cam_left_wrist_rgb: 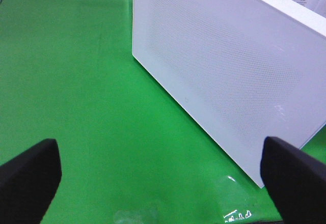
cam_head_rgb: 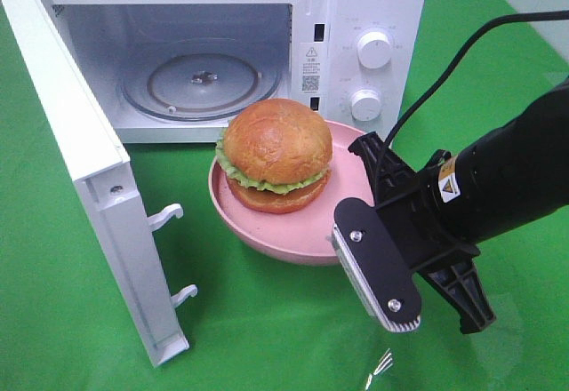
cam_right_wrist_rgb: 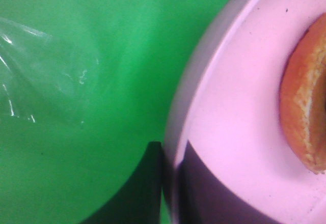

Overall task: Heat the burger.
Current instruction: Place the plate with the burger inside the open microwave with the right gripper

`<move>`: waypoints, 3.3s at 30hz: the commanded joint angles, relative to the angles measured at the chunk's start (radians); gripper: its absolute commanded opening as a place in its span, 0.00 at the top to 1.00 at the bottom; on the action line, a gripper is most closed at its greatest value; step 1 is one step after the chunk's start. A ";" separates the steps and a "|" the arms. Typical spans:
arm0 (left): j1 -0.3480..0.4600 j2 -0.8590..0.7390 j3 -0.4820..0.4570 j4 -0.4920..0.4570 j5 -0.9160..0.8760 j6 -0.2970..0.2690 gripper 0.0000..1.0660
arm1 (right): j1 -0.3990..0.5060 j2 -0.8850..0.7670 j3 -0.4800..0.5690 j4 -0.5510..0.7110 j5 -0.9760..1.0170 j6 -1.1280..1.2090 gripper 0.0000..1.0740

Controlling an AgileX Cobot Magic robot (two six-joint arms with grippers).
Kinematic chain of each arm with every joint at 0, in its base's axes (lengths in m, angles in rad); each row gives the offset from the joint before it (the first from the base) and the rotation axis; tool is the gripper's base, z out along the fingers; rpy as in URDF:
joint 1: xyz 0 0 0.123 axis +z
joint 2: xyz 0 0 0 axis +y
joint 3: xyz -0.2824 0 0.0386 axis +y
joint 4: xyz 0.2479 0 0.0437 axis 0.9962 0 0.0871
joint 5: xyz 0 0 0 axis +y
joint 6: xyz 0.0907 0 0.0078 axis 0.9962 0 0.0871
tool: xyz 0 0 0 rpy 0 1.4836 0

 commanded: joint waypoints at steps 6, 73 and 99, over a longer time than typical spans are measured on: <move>-0.003 -0.015 0.003 -0.004 -0.007 -0.005 0.07 | -0.015 -0.015 -0.057 0.019 -0.036 -0.019 1.00; -0.003 -0.015 0.003 -0.004 -0.007 -0.005 0.07 | 0.014 0.411 -0.599 -0.031 0.074 0.081 1.00; -0.003 -0.015 0.003 -0.004 -0.007 -0.005 0.07 | 0.014 0.633 -0.927 -0.132 0.144 0.225 1.00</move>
